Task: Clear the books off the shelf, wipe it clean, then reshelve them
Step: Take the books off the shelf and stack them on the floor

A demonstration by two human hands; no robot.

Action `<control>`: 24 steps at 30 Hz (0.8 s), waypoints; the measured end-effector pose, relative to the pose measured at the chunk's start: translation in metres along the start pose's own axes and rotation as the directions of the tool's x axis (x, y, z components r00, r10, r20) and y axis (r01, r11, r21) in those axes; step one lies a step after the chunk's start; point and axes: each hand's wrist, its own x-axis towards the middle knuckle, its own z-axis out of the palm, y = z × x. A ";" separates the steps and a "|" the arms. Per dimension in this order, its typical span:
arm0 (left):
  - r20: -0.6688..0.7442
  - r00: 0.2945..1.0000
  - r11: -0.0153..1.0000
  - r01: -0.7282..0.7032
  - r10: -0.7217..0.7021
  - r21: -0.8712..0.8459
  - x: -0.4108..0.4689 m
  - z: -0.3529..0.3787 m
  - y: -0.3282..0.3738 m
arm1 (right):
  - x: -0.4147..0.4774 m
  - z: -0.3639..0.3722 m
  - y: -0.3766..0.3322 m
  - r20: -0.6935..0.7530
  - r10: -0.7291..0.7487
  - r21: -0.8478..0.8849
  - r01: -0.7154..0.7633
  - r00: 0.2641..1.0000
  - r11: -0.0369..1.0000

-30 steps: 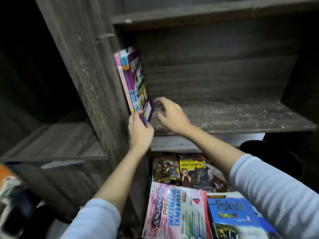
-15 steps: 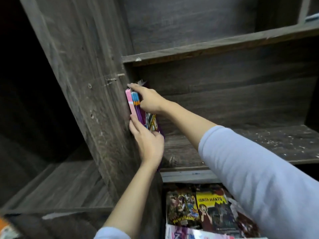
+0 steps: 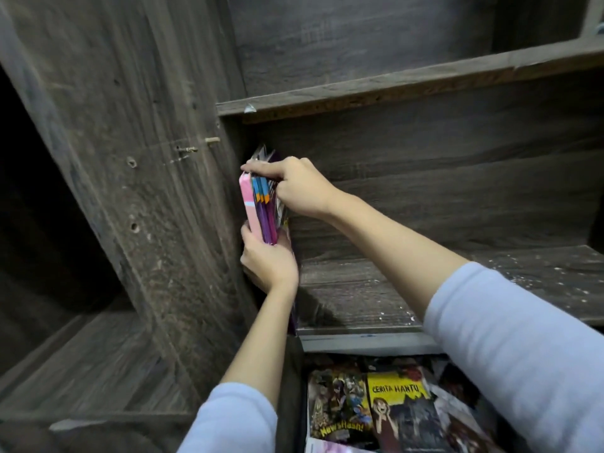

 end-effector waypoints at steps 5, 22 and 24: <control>-0.031 0.995 0.994 -0.094 0.093 -0.049 0.002 -0.005 -0.010 | -0.003 0.003 0.017 0.015 0.042 0.186 -0.044 0.999 0.982; 0.119 0.984 0.684 0.175 -0.129 -0.709 -0.059 -0.068 -0.041 | -0.019 0.037 0.064 -0.084 0.505 0.559 -0.380 0.859 0.737; 0.164 0.981 0.655 0.192 -0.105 -0.731 -0.067 -0.073 -0.046 | -0.029 0.034 0.060 -0.115 0.511 0.587 -0.357 0.852 0.727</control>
